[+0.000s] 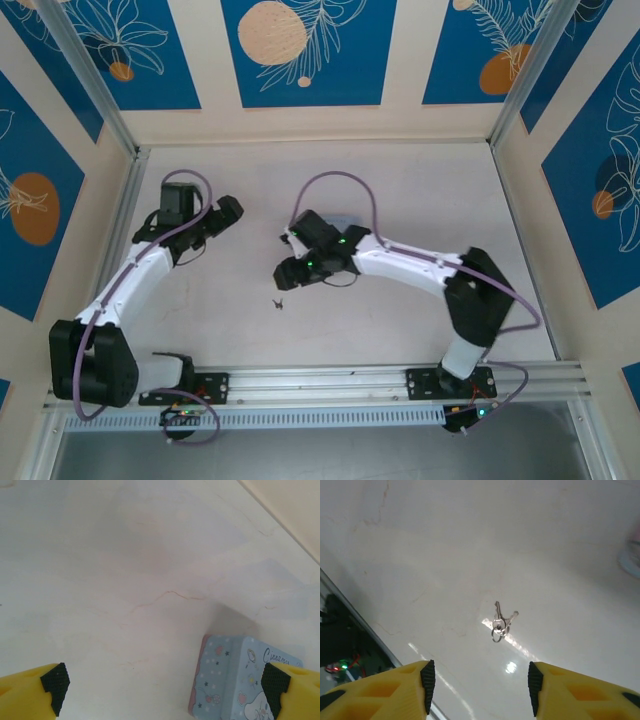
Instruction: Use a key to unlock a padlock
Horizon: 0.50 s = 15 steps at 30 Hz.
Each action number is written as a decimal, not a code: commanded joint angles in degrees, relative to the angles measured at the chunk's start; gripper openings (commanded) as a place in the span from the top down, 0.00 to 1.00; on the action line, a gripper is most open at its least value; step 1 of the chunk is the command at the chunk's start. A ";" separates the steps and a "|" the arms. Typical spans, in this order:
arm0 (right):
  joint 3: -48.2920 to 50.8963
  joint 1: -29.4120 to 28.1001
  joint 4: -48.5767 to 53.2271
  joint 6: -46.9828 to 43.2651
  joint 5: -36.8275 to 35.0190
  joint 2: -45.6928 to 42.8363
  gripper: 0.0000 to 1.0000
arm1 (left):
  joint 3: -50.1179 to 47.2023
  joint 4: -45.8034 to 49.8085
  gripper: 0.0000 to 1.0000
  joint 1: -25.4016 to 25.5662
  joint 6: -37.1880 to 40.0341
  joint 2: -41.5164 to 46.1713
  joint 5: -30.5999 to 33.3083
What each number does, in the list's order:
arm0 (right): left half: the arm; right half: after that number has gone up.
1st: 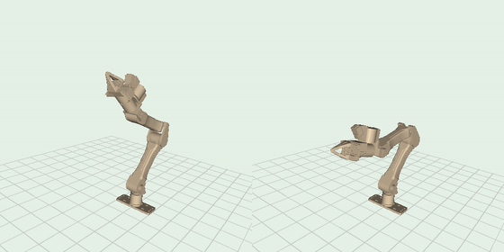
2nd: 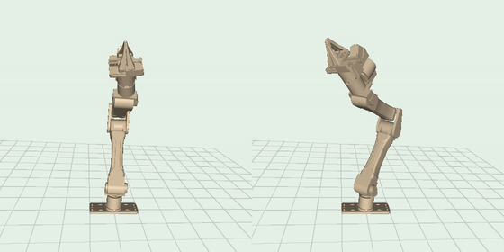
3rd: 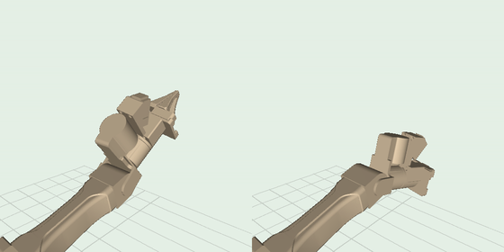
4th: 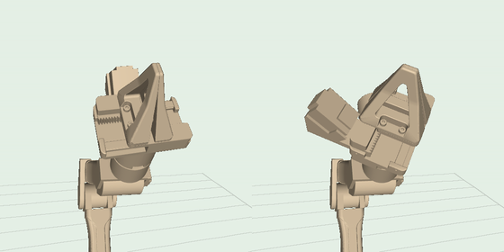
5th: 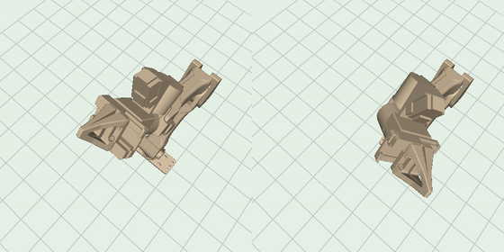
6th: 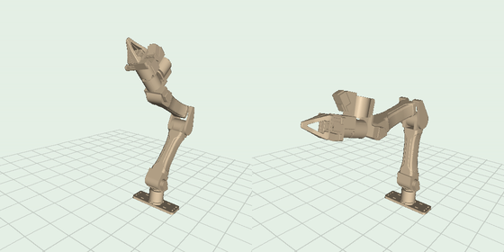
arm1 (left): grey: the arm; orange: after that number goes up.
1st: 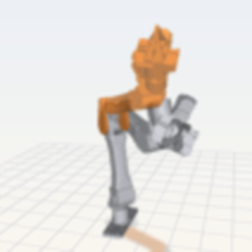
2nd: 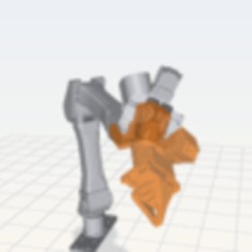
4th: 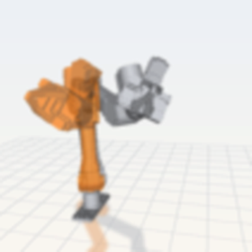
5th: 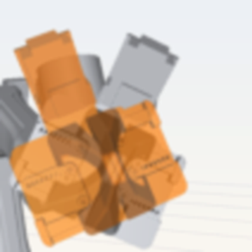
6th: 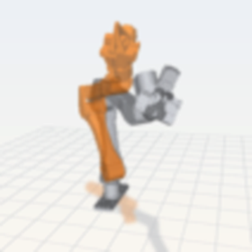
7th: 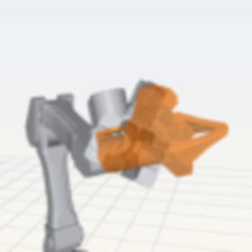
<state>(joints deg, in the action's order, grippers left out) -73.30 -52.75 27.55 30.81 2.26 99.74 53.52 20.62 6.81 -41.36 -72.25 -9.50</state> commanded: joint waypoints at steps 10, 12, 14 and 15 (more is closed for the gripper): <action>-16.68 -2.62 11.03 -9.31 1.14 18.64 0.50 | -2.18 3.42 0.00 -6.45 1.72 5.39 -5.92; -17.68 -2.70 11.76 -9.68 1.32 19.79 0.50 | -2.36 3.42 0.00 -6.71 1.65 5.62 -6.06; -18.50 -2.93 12.33 -10.06 1.49 20.83 0.50 | -2.40 3.35 0.00 -6.89 1.49 5.71 -6.39; -18.71 -3.01 12.48 -10.35 1.58 21.16 0.50 | -2.36 3.29 0.00 -7.03 1.55 5.71 -6.50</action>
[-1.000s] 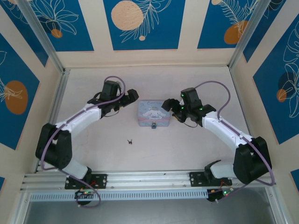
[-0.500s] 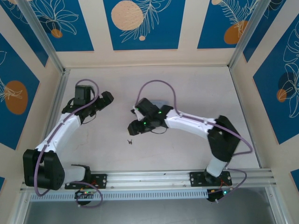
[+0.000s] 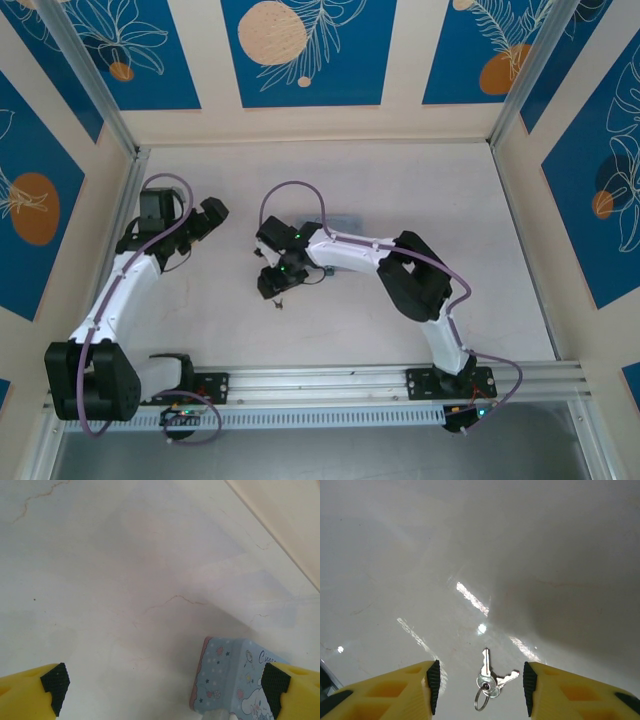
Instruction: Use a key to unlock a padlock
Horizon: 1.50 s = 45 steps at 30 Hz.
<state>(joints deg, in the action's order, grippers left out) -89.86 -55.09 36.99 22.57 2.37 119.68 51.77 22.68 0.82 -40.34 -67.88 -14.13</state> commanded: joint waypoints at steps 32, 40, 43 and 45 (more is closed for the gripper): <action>-0.50 -7.66 10.53 -6.92 -9.19 4.74 0.51 | -0.44 -0.16 0.00 -2.14 0.21 -0.05 -2.83; 0.37 -8.96 11.61 -6.78 -12.87 4.86 0.51 | -0.35 -0.58 0.00 -2.23 -0.18 -0.59 -3.18; 0.78 -9.10 11.65 -6.74 -13.58 4.78 0.52 | -0.26 -0.71 0.00 -2.23 -0.26 -0.82 -3.23; 0.83 -9.25 11.78 -6.51 -14.21 4.79 0.53 | -0.18 -0.85 0.00 -2.24 -0.33 -1.01 -3.25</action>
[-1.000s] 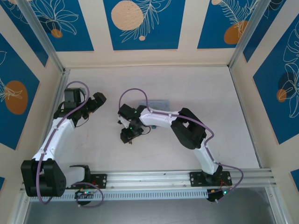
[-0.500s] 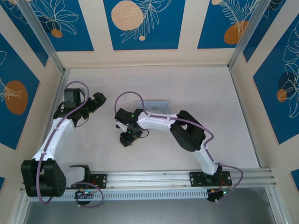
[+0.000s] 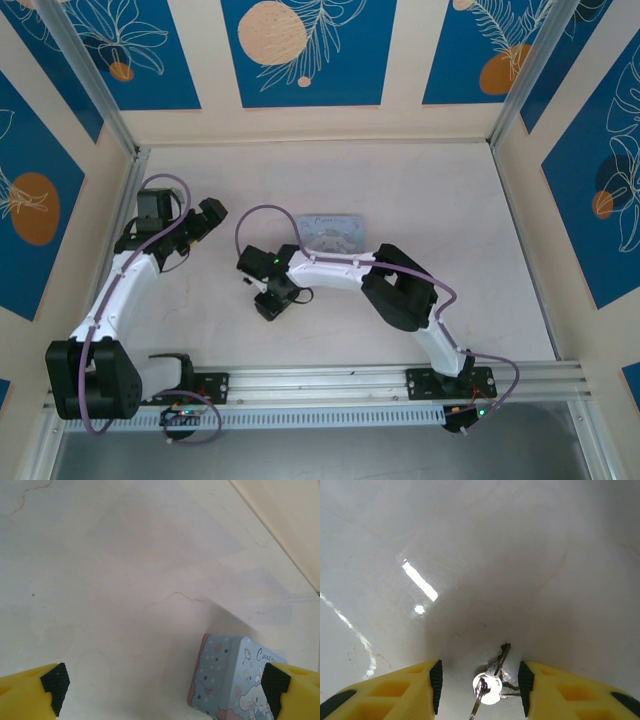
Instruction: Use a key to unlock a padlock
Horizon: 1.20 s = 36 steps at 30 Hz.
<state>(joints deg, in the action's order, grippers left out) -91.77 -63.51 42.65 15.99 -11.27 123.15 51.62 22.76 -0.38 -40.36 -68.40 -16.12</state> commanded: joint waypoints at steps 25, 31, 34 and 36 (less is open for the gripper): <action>4.40 -0.85 3.18 2.95 -1.63 1.68 0.67 | 0.15 -2.07 0.00 -1.04 -0.95 -2.53 -1.98; 4.39 -0.28 2.43 3.84 -1.49 1.85 0.77 | 0.06 -2.13 0.00 -1.01 -1.03 -2.44 -2.13; 4.78 0.10 2.08 4.05 -1.40 1.09 0.86 | -0.02 -2.33 0.00 -1.02 -1.04 -2.58 -2.30; 5.15 0.46 1.91 4.38 -1.06 0.27 0.94 | -0.15 -2.37 0.00 -1.03 -1.03 -2.61 -2.49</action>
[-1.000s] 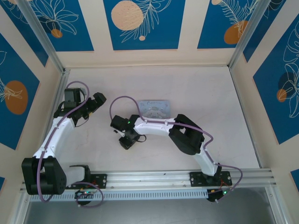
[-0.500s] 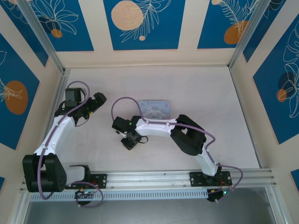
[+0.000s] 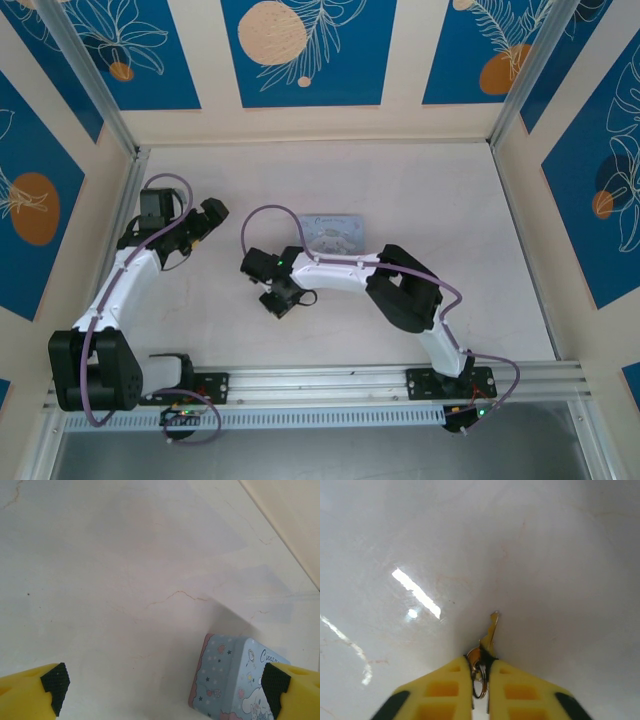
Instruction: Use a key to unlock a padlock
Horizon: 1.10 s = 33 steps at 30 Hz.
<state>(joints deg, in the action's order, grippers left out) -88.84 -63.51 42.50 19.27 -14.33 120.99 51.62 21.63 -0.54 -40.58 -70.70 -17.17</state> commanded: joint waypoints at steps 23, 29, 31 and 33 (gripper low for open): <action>20.59 7.16 -8.47 10.02 11.53 -18.46 1.00 | -3.79 -6.19 0.00 0.95 -2.05 -1.95 -7.82; 24.92 8.86 -10.44 12.27 12.90 -22.21 1.00 | -4.11 -6.95 0.00 4.79 -2.87 -2.57 -7.11; 26.53 10.00 -11.48 12.66 14.10 -23.68 1.00 | -4.37 -7.73 0.00 7.12 -3.47 -3.15 -6.63; 28.17 11.52 -12.77 12.90 15.36 -25.06 1.00 | -4.43 -8.37 0.00 9.52 -3.93 -3.96 -5.85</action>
<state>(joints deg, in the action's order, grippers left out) -62.48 -53.67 31.94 30.50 -2.28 98.78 47.88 15.14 6.00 -43.31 -73.45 -23.03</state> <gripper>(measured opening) 0.063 0.998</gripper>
